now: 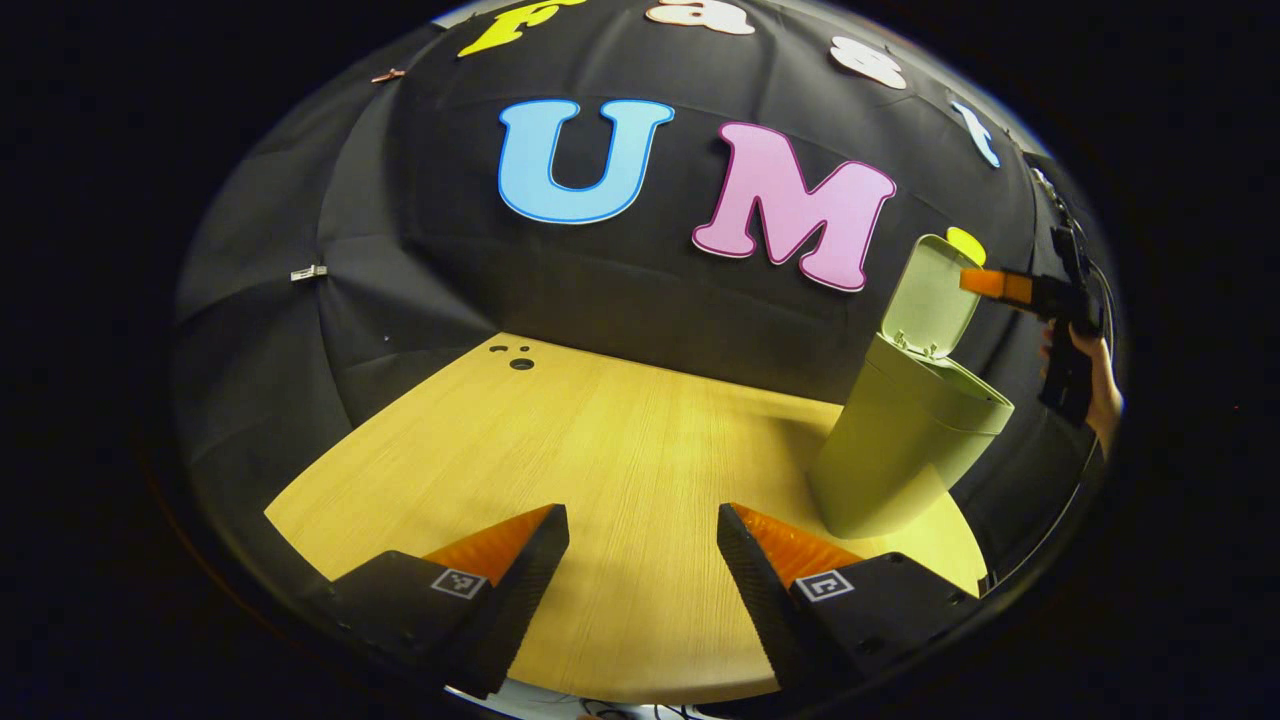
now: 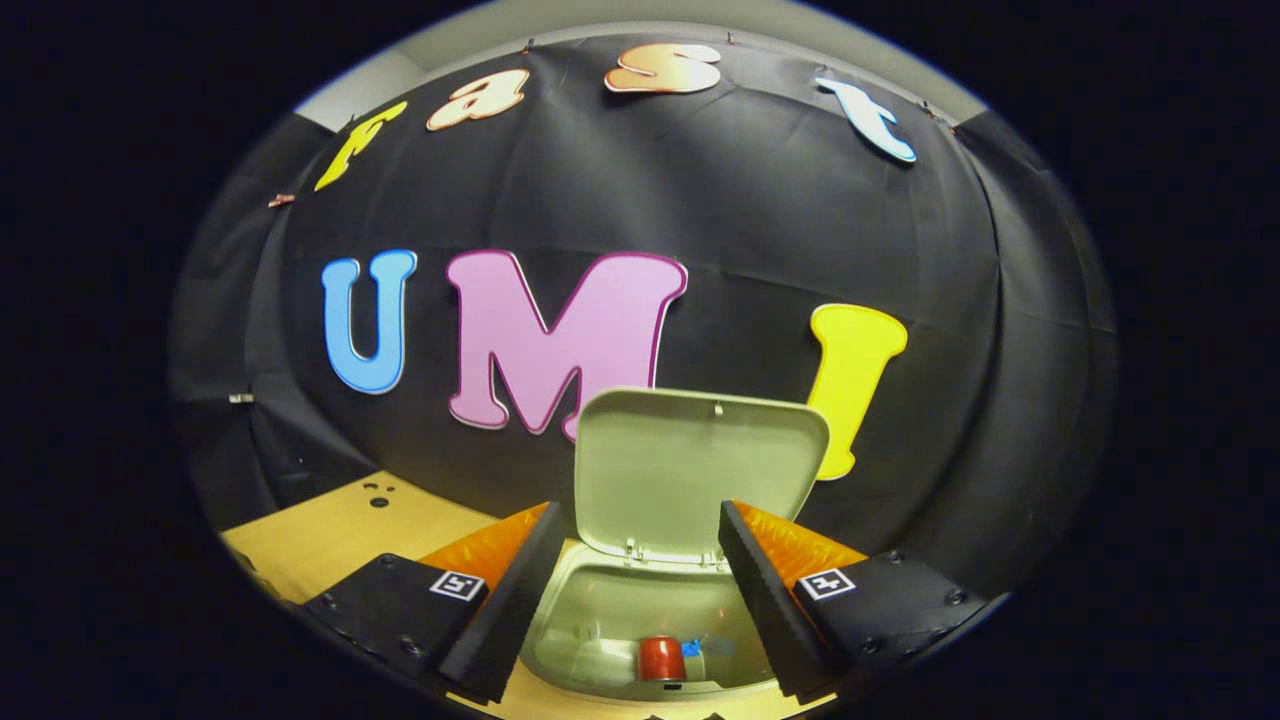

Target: Press the lid of the desktop garbage bin to open it, pick up the crumpled paper on the desktop and throw it into the bin, then pick up the pop can on the desktop and drop it into the bin, and finally close the garbage bin lid.

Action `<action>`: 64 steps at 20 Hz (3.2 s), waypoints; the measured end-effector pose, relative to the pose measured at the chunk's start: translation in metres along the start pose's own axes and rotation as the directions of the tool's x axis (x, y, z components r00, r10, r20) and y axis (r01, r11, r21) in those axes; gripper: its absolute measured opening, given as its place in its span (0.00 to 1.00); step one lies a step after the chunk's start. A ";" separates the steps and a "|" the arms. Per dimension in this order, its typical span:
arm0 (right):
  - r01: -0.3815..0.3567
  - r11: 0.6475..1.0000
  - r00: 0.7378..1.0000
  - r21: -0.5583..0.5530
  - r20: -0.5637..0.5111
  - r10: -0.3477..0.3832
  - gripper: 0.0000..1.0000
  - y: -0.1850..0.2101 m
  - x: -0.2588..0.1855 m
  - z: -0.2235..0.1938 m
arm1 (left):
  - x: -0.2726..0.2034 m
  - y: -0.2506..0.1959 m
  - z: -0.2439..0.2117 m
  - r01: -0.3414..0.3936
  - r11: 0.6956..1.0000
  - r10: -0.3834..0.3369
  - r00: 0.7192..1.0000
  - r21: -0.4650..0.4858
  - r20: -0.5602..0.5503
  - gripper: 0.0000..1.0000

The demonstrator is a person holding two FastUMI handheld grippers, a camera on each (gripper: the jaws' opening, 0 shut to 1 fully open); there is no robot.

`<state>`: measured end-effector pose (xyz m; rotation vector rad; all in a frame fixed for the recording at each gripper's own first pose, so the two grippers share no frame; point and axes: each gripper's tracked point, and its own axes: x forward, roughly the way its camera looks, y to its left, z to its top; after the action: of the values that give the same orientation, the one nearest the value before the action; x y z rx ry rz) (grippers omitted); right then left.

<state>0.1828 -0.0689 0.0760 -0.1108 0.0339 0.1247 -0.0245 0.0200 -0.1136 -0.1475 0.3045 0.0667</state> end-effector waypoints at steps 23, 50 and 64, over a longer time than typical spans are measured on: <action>0.083 0.995 0.994 0.056 -0.075 -0.079 0.98 -0.052 0.117 0.061 | -0.026 0.059 -0.039 -0.168 0.980 0.163 0.985 -0.108 -0.054 0.96; 0.108 0.989 0.973 0.105 -0.215 -0.083 0.96 -0.024 -0.025 -0.060 | -0.032 0.067 -0.039 -0.020 0.999 0.021 0.999 0.037 -0.036 0.96; 0.140 0.986 0.942 0.093 -0.319 -0.103 0.97 -0.013 -0.044 -0.132 | -0.063 0.071 -0.061 0.011 0.998 -0.008 0.999 0.057 -0.052 0.96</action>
<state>0.1375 -0.1024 -0.0517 -0.0164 0.3516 -0.0203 -0.1082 0.0780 -0.1615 -0.0936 0.3573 0.0447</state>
